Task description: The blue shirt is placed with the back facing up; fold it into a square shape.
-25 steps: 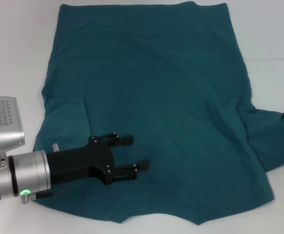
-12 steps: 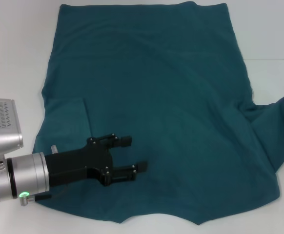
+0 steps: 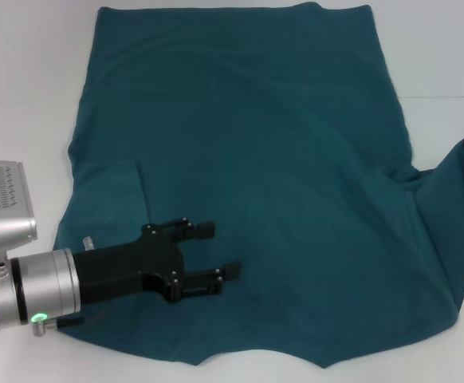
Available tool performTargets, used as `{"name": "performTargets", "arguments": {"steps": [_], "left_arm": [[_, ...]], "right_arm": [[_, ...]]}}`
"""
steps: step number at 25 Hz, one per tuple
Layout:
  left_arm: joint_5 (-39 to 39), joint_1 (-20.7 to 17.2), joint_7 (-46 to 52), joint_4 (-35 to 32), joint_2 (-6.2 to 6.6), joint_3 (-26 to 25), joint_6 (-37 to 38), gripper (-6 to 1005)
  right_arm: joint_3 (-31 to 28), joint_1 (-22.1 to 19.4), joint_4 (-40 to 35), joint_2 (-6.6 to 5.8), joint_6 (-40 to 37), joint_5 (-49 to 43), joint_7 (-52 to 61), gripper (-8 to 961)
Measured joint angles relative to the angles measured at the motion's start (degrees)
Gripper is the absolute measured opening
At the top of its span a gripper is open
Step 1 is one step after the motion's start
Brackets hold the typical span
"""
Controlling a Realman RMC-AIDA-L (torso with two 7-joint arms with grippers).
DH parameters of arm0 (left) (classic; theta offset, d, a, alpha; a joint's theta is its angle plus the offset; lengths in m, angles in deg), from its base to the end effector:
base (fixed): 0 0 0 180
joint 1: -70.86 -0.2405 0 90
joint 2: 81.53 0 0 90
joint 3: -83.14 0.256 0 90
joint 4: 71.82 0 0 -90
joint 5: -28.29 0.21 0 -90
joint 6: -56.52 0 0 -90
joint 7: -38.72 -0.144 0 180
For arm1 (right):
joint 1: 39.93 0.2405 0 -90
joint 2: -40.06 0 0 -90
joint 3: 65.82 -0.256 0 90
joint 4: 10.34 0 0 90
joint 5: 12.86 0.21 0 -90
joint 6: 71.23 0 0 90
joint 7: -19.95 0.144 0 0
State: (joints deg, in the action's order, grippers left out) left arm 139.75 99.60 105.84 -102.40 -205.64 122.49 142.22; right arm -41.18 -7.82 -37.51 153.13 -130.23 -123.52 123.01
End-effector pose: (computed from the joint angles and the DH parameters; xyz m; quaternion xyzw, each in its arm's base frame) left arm -0.2569 0.3073 -0.0518 -0.9295 -0.1950 -0.2828 0.1339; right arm 0.3475 0.3868 0.0651 -0.7126 0.5263 0.2919 0.3605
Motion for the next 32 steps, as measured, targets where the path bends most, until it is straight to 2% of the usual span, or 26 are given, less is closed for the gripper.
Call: {"name": "performTargets", "arguments": {"steps": [13,23,32], "left_arm": [[-0.02,0.27,0.1,0.12,0.0,-0.07,0.0,813],[-0.02,0.11,0.22,0.16,0.0,-0.06,0.0,811],[-0.02,0.42,0.21,0.09,0.0,-0.06,-0.02,813]], "right_arm": [[0.01,0.29,-0.88,-0.38,1.04,0.39,-0.59,2],[-3.72,-1.56,-0.88,1.12,2.46,0.61,-2.36,2],[-4.79,-3.87,-0.87,1.25,2.11,2.67,-2.99,2]]}}
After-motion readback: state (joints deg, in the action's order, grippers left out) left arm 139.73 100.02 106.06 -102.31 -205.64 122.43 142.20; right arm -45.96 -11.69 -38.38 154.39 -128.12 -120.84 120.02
